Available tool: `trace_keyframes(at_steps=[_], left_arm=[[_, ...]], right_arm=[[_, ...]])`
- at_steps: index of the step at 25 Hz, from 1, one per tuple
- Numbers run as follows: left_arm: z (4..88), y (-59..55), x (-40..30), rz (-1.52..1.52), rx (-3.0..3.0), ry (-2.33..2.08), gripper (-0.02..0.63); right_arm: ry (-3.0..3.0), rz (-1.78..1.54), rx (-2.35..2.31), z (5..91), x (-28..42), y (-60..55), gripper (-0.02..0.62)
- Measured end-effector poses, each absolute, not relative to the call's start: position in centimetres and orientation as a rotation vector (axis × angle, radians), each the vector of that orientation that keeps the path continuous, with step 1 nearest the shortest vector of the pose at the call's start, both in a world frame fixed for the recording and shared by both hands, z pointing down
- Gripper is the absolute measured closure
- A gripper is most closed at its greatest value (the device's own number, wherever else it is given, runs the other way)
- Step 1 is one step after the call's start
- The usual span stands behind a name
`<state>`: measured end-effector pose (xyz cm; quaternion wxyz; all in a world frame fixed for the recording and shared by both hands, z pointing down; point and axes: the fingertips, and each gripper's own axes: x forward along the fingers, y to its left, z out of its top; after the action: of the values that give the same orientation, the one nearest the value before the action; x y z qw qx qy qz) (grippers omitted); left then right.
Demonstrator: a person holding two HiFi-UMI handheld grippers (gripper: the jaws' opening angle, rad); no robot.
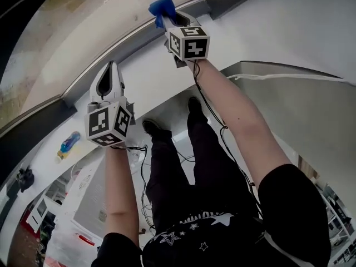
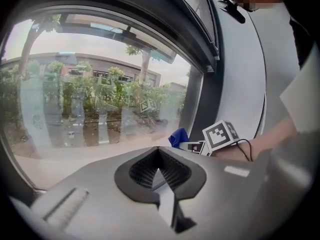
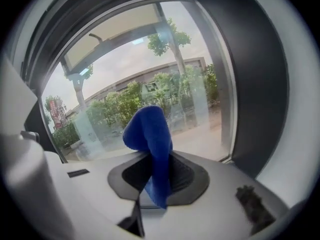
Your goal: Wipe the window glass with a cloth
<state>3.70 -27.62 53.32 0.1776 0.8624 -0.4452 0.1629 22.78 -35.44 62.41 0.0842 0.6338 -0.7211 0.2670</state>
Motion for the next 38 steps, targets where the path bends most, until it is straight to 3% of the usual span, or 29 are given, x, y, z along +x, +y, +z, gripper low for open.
trace_keyframes(at_steps=[10,21,26,38], left_arm=[[54.3,-27.5,15.4,0.483,2.489,-1.166,0.597],[54.5,-25.6,15.0,0.457,2.470,-1.180,0.597],[55.2,-24.6,9.4,0.436,2.413,-1.252,0.597],[58.3,-21.1,-14.2,0.358,2.132,-1.587,0.597]], right_arm=[[-2.060,0.821,2.052,62.7,36.3,-35.9,0.518],[-2.055,0.818,2.035,62.2,36.5,-33.6,0.518],[-2.108,0.812,1.882,63.5,29.1,-32.0,0.518],[-2.366,0.737,1.207,66.8,-3.3,-28.3,0.518]])
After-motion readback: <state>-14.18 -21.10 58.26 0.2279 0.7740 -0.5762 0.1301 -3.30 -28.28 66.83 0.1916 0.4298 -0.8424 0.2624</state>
